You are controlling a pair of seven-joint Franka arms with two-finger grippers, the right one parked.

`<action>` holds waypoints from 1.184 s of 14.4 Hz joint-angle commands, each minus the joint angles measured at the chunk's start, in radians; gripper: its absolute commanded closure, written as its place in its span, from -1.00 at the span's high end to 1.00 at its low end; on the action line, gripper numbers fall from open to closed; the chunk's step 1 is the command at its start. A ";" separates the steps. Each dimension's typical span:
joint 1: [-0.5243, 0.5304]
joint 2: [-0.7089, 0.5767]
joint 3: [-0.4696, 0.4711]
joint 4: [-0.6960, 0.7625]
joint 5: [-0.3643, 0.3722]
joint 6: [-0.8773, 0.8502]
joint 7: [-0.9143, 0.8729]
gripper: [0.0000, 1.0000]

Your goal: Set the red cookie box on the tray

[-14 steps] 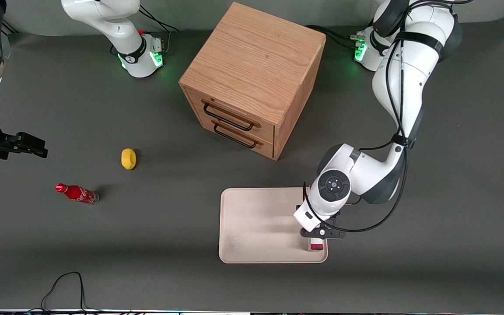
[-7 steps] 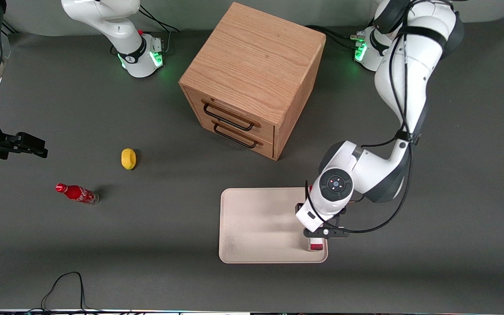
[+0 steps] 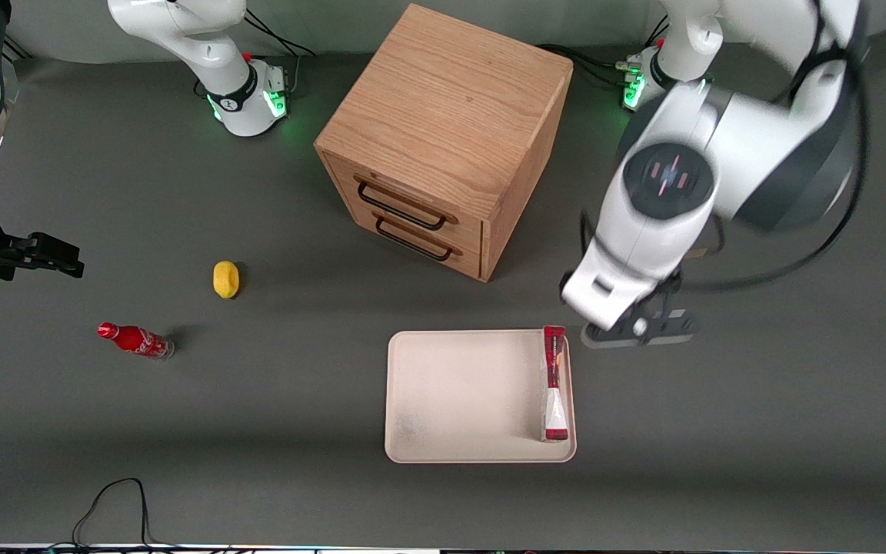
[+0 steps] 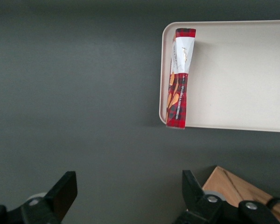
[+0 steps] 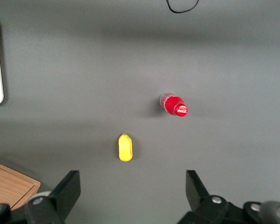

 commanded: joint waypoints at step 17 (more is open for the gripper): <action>0.314 -0.537 0.212 -0.613 -0.236 0.181 0.472 1.00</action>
